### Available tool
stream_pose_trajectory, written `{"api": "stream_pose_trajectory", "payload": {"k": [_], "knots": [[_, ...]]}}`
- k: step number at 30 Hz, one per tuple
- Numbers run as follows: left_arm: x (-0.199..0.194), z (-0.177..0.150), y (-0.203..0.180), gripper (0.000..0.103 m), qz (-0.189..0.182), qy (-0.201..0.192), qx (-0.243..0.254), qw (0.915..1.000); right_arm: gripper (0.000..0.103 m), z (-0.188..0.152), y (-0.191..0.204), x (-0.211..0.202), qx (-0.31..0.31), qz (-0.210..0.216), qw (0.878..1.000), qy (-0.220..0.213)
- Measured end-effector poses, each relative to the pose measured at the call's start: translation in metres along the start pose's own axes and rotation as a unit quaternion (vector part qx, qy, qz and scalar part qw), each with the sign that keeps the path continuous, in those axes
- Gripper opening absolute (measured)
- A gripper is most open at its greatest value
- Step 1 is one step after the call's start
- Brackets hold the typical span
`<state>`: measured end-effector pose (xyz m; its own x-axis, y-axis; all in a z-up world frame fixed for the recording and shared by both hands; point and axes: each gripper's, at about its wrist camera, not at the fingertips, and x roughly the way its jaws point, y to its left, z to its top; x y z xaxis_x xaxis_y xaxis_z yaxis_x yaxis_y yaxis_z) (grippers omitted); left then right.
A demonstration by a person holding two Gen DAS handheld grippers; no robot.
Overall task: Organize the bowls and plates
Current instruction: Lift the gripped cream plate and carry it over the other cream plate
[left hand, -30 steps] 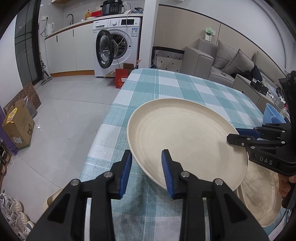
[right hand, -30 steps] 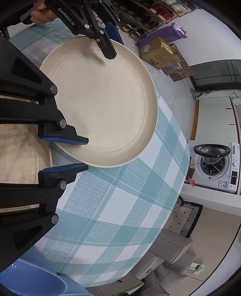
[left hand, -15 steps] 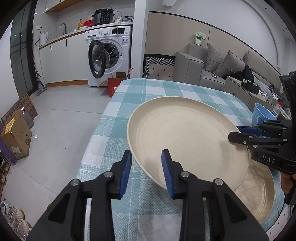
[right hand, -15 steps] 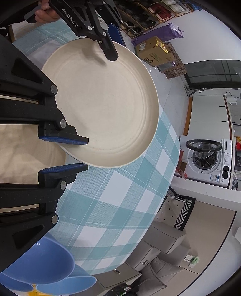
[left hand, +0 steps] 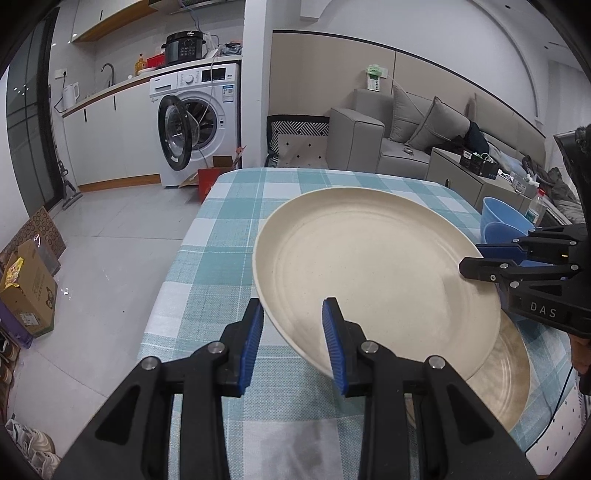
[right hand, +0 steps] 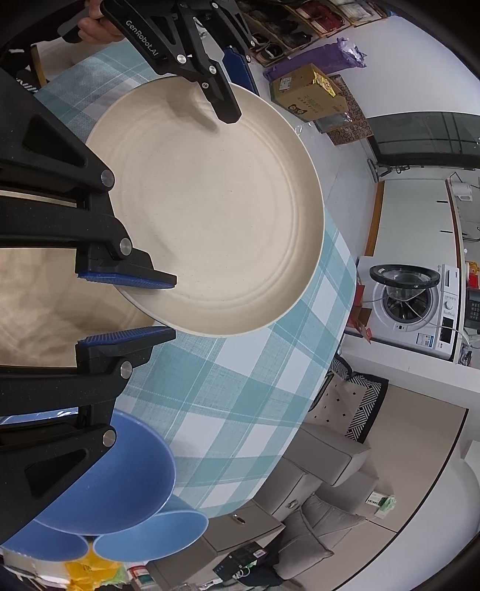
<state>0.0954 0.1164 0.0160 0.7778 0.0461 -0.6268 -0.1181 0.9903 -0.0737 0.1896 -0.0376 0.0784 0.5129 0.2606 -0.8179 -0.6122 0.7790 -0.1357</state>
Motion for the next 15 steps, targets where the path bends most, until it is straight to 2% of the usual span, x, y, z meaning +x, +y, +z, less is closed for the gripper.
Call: {"api": "stream_pose_trajectory", "payload": {"k": [15], "knots": [[-0.007, -0.006, -0.031, 0.032, -0.017, 0.002, 0.038, 0.9991, 0.021, -0.035, -0.016, -0.017, 0.028, -0.016, 0.999, 0.013]]}}
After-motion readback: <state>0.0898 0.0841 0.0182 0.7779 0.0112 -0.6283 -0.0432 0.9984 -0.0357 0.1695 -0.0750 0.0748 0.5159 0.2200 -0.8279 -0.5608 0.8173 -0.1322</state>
